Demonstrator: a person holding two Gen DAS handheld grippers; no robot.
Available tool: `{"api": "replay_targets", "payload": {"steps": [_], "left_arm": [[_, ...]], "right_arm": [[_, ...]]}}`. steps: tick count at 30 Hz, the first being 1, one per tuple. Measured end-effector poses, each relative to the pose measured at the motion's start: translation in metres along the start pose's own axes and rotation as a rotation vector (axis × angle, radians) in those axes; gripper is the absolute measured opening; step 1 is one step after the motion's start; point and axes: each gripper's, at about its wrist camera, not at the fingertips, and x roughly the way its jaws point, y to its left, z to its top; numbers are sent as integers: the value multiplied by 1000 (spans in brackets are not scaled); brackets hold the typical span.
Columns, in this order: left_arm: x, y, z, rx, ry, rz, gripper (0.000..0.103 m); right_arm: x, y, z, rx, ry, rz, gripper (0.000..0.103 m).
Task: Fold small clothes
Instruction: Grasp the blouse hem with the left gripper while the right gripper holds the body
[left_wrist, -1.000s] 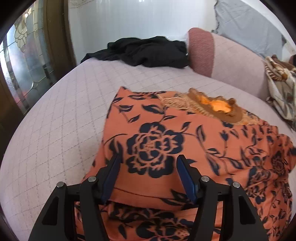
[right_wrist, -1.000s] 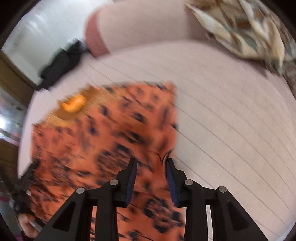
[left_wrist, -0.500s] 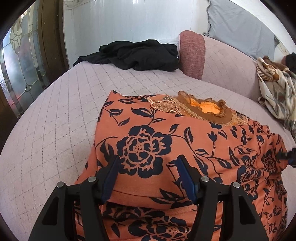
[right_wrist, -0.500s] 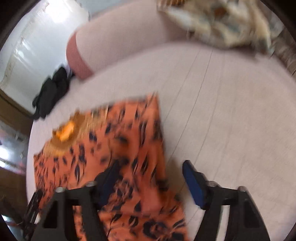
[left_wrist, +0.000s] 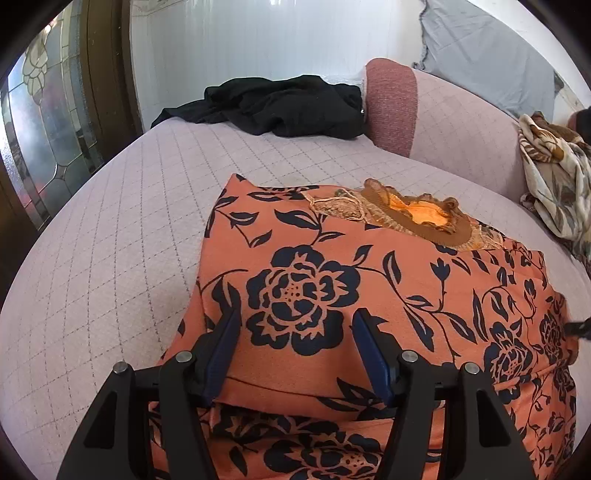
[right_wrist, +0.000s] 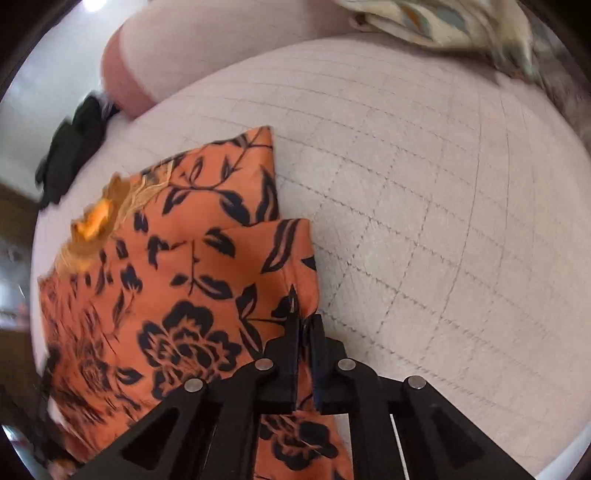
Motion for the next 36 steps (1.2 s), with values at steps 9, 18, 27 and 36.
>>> {"api": "replay_targets", "payload": {"steps": [9, 18, 27, 36], "left_arm": [[0, -1, 0, 11, -14, 36, 64], [5, -9, -4, 59, 10, 96, 64], [14, -13, -5, 107, 65, 192, 75], [15, 30, 5, -74, 91, 194, 76]], "right_arm": [[-61, -9, 9, 33, -275, 73, 8], [12, 65, -10, -111, -74, 115, 9], [7, 140, -19, -261, -159, 262, 8], [8, 181, -46, -388, -178, 280, 8]]}}
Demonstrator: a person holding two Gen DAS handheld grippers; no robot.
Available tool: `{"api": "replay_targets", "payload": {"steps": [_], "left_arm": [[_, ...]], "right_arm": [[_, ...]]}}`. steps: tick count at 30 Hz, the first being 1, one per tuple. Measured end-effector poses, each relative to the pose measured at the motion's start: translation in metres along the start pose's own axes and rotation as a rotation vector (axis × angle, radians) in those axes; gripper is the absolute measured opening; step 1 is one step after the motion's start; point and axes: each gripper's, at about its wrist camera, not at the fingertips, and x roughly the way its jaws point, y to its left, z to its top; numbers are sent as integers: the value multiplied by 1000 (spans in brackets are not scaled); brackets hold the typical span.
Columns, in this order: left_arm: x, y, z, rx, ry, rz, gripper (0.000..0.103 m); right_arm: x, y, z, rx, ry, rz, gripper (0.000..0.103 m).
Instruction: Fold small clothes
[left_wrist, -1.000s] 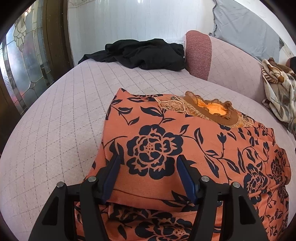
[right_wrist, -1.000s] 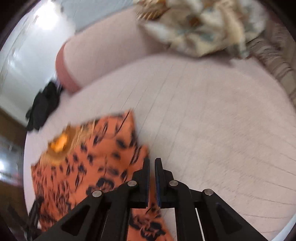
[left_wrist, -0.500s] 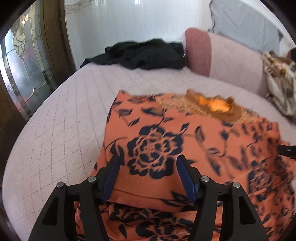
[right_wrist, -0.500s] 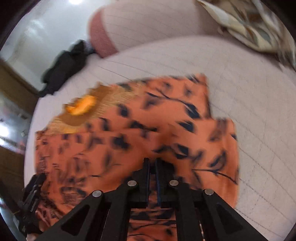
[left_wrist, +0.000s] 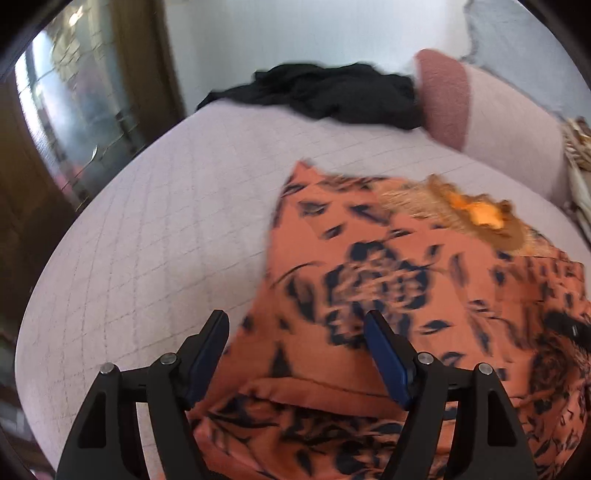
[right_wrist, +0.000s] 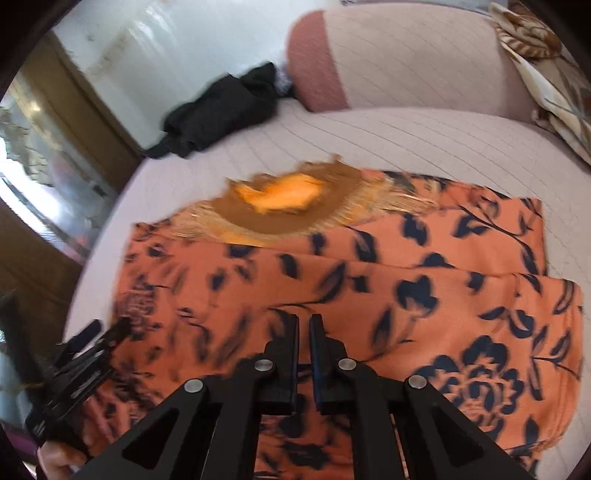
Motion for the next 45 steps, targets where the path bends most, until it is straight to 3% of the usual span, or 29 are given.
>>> {"api": "replay_targets", "payload": {"steps": [3, 6, 11, 14, 19, 22, 28, 30, 32, 35, 39, 43, 45], "left_arm": [[11, 12, -1, -82, 39, -30, 83], [12, 17, 1, -114, 58, -45, 83], [8, 15, -2, -104, 65, -42, 83], [5, 21, -9, -127, 79, -63, 83], [5, 25, -11, -117, 83, -69, 83], [7, 27, -11, -126, 94, -81, 83], [8, 41, -12, -127, 108, -105, 83], [9, 45, -13, -122, 110, -111, 84], [9, 47, -13, -117, 110, -113, 84], [9, 49, -12, -107, 110, -121, 85], [6, 51, -11, -102, 111, -122, 85], [8, 48, -10, -95, 108, -116, 86], [10, 45, -12, -90, 109, -114, 86]], "right_arm": [[19, 16, -8, -79, 113, 15, 8], [17, 27, -16, -139, 72, -30, 9], [12, 34, -10, -83, 37, 10, 8], [8, 42, 0, -73, -19, -47, 8], [48, 38, 18, -68, 62, -134, 9], [51, 49, 35, -72, 52, -154, 9], [70, 106, 48, -134, 109, -1, 8], [93, 120, 45, -144, 147, -5, 9], [100, 125, 50, -155, 80, -16, 9], [110, 125, 67, -118, 99, -10, 9], [109, 144, 79, -160, 106, 90, 9], [122, 165, 74, -222, 174, 213, 9], [141, 174, 70, -243, 214, 197, 9]]}}
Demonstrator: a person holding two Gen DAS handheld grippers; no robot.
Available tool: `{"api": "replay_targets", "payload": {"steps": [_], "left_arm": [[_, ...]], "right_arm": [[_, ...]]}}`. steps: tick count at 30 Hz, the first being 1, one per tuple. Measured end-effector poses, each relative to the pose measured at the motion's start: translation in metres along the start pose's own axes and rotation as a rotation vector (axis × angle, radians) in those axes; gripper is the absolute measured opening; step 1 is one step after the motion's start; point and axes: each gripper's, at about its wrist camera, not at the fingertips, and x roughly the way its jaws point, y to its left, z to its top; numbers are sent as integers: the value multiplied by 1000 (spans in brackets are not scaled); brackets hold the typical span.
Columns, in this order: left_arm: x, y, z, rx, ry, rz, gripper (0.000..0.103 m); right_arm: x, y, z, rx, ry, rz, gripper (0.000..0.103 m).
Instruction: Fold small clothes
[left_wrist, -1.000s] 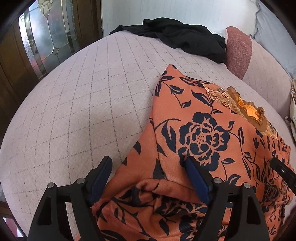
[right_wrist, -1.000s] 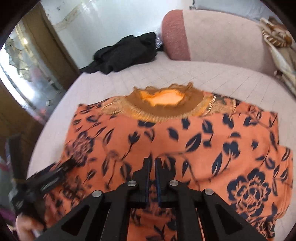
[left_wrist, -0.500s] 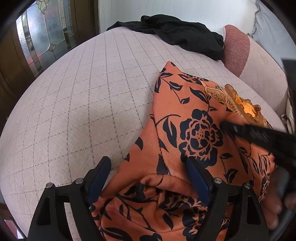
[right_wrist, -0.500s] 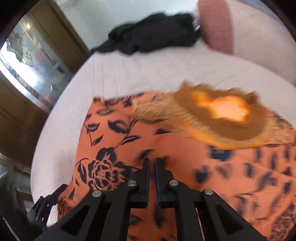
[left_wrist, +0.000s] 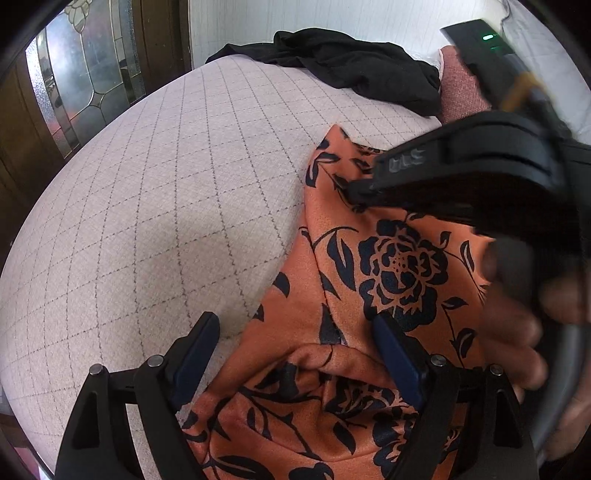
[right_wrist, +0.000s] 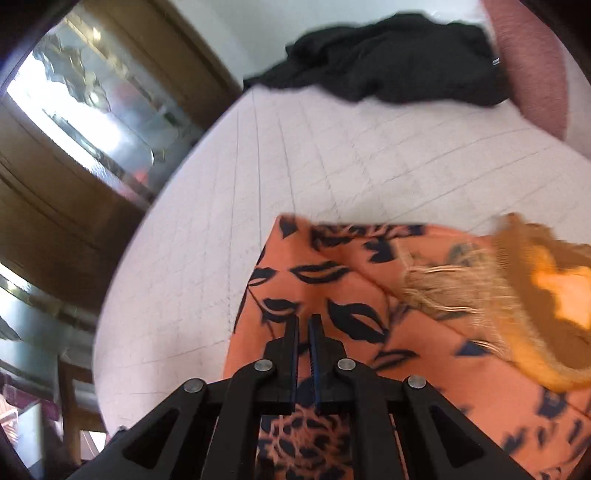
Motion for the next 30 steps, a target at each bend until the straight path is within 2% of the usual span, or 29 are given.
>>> {"api": "replay_targets", "payload": {"steps": [5, 8, 11, 16, 19, 22, 26, 30], "left_arm": [[1, -1, -1, 13, -10, 7, 89], [3, -3, -1, 11, -13, 18, 89], [2, -5, -1, 13, -17, 24, 90], [2, -10, -4, 16, -27, 33, 91], [6, -13, -6, 19, -32, 44, 97], [8, -15, -9, 24, -50, 52, 101], [7, -15, -12, 34, -66, 40, 101], [0, -13, -21, 59, -85, 22, 101]], "right_arm": [[2, -23, 7, 132, -49, 48, 6], [-18, -30, 0, 108, -98, -19, 6], [-42, -44, -19, 111, -109, -51, 6], [-92, -81, -73, 136, -114, -128, 8], [-110, -99, -111, 154, -100, -182, 8], [-132, -116, -155, 181, -133, -170, 7], [-161, -119, -191, 202, -123, -185, 7], [-194, -121, -231, 229, -106, -241, 7]]}}
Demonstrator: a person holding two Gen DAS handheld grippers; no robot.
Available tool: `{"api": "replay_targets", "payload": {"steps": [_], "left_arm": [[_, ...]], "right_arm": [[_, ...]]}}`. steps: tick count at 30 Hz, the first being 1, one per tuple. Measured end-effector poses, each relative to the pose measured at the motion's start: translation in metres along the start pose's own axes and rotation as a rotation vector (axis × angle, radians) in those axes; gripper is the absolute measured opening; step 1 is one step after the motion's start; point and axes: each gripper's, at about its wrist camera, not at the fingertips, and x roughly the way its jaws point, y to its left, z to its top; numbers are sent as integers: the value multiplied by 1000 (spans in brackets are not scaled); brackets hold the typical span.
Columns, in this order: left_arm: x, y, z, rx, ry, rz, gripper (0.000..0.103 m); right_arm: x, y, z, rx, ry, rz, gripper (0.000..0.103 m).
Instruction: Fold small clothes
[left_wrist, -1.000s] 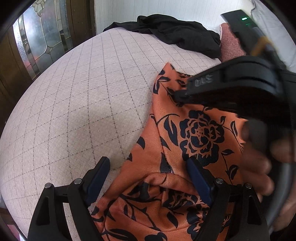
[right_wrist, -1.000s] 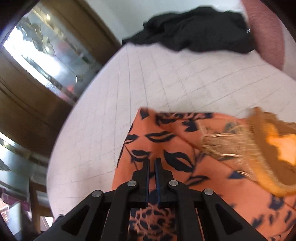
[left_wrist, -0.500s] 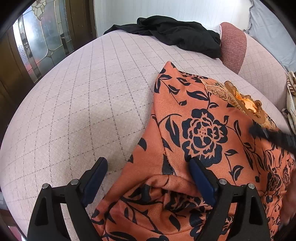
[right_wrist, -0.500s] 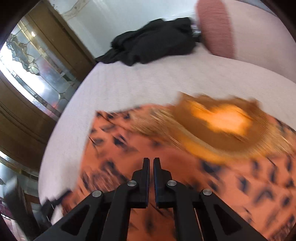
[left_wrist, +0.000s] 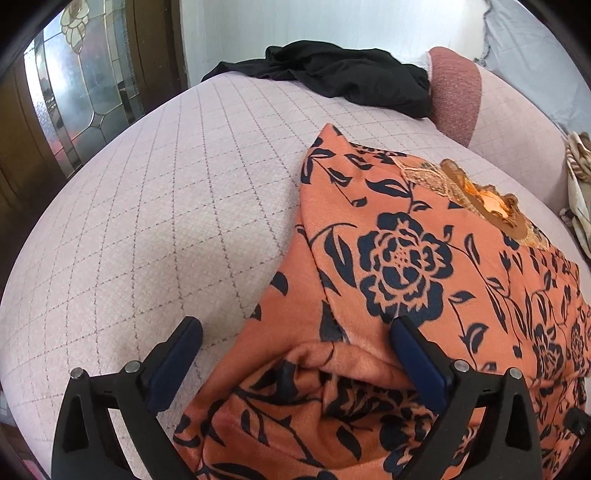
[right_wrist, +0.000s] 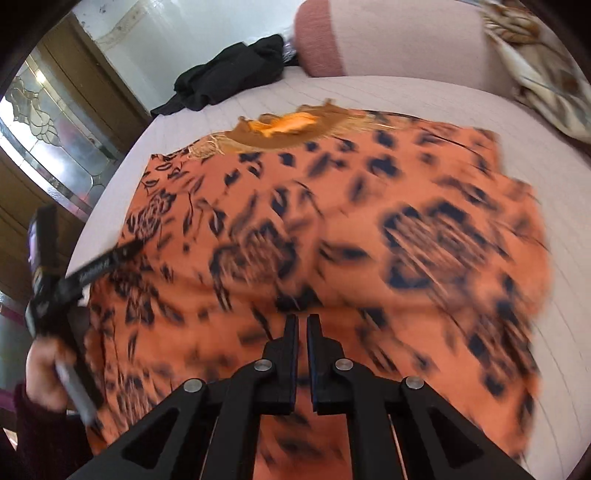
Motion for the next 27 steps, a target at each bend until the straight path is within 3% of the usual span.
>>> {"api": "replay_targets", "payload": {"steps": [5, 8, 10, 13, 19, 23, 27], "left_arm": [[-19, 3, -19, 23, -37, -27, 101], [-29, 7, -41, 60, 3, -21, 101], [-35, 7, -54, 93, -13, 0, 101], [-51, 5, -77, 146, -67, 24, 101], [-86, 16, -130, 102, -116, 20, 101], [-106, 5, -150, 194, -131, 63, 101], [-126, 1, -166, 225, -111, 30, 101]], "right_arm": [[-40, -26, -49, 43, -4, -18, 7], [-47, -42, -75, 102, 19, -30, 7], [-43, -51, -93, 147, 46, -33, 8], [-47, -63, -115, 228, -35, 25, 8], [-50, -64, -125, 237, -71, 29, 8], [-51, -70, -127, 274, -83, 52, 8], [-55, -68, -137, 267, -121, 53, 8]]}}
